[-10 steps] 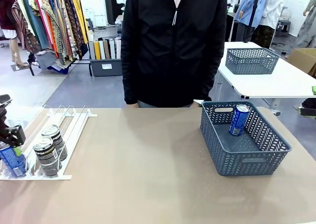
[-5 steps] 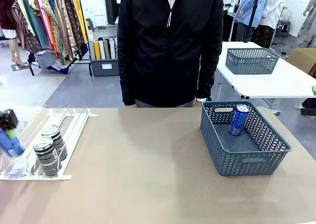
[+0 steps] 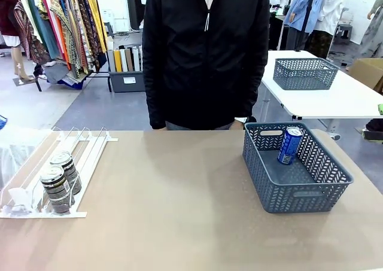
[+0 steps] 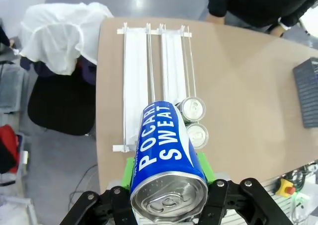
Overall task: Retrieve and store the cans from the dispenser.
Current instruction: Pick up the last remaining can from one row of the Automatic Can Dispenser and place it in the middle of the table.
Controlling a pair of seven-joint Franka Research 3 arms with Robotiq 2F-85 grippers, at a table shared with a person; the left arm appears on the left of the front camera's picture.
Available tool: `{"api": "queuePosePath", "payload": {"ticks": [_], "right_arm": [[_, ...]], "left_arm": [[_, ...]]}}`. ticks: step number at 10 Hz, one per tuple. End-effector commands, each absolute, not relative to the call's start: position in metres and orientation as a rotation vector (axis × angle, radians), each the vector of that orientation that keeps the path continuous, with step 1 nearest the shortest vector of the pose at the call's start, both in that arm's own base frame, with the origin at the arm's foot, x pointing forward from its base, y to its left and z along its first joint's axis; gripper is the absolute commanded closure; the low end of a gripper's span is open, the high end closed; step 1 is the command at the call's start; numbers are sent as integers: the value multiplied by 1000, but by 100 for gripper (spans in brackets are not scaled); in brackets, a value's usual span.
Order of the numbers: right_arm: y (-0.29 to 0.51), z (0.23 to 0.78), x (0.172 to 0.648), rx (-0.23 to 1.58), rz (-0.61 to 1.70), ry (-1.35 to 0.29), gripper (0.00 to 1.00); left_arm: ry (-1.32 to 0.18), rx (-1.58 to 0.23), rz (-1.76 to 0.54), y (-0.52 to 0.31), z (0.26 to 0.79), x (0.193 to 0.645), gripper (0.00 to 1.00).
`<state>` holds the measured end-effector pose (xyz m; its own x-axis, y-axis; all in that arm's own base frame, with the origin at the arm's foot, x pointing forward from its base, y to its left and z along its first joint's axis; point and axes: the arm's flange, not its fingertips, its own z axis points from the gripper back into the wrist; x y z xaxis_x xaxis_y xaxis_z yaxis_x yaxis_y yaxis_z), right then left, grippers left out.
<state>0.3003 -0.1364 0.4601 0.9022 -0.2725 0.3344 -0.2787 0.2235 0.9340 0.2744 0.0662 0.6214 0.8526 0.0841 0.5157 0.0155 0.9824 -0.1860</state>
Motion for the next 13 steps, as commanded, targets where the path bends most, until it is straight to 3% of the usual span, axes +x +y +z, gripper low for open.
{"api": "queuePosePath", "payload": {"ticks": [1,5,7,10,13], "right_arm": [[-135,464,302,1376,4,-498,0],[-135,464,302,1376,4,-498,0],[-135,464,302,1376,4,-498,0],[-135,464,302,1376,4,-498,0],[-135,464,302,1376,4,-498,0]], "left_arm": [[-494,-130,35,55,605,298,100],[-476,-152,21,54,598,297,100],[-542,-216,-79,13,606,329,100],[-482,-221,-362,-136,606,415,100],[-264,-178,-579,-285,524,453,100]]}}
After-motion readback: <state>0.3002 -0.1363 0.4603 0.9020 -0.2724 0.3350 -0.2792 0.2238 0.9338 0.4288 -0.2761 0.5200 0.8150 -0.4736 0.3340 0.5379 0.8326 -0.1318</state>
